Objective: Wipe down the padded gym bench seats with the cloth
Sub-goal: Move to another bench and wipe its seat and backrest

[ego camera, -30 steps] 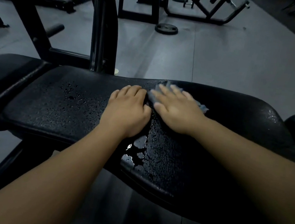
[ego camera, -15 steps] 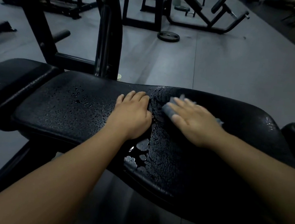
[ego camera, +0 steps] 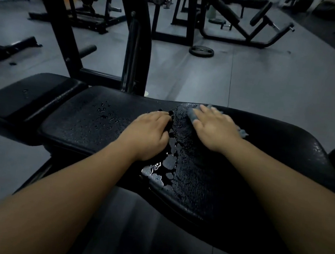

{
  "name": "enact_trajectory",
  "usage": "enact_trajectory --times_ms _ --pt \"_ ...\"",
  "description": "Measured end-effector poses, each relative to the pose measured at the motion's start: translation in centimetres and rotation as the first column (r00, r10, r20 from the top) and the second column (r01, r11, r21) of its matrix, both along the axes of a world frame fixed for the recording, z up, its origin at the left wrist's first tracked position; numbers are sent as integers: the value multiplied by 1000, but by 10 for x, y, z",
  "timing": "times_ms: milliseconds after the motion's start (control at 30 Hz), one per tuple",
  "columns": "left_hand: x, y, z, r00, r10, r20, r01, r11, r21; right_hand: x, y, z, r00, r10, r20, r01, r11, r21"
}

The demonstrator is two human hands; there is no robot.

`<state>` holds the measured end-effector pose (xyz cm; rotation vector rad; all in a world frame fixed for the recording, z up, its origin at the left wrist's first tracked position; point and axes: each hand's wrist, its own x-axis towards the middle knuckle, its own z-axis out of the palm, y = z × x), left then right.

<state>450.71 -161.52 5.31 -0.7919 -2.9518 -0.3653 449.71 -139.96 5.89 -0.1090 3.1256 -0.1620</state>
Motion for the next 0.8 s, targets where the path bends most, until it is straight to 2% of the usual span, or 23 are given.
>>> enact_trajectory --times_ms 67,100,233,300,400,467,567,633,700,800 --pt "-5 -1 1 1000 7 4 -7 1000 3 -8 -22 4 999 -38 11 38 999 -1" --pt "-5 -1 0 1000 7 5 -7 1000 4 -3 -31 5 1000 -2 20 2 1000 -10" --pt "-4 0 -3 1000 3 0 -3 1000 12 50 -16 1 965 262 1 -262 964 -49" --pt "-2 2 -1 1000 5 8 -5 1000 3 42 5 2 977 210 38 -207 976 -70" --pt "-3 2 1 1000 0 18 0 1000 1 11 2 -1 1000 13 25 -12 1000 -25" --pt "-4 0 1 1000 -3 27 3 1000 17 11 -21 0 1000 7 23 -7 1000 -20" --pt "-5 -2 -1 999 -1 37 0 999 51 57 -38 -2 979 205 8 -204 979 -21" --pt "-7 -2 -2 999 -3 33 1 998 60 90 -27 1 955 293 37 -290 954 -75" --pt "-6 -2 -1 999 1 33 -2 998 56 91 -10 1 969 239 69 -234 969 -73" --pt "-4 0 0 999 -1 33 -1 999 53 66 -18 2 999 15 45 -14 1000 -11"
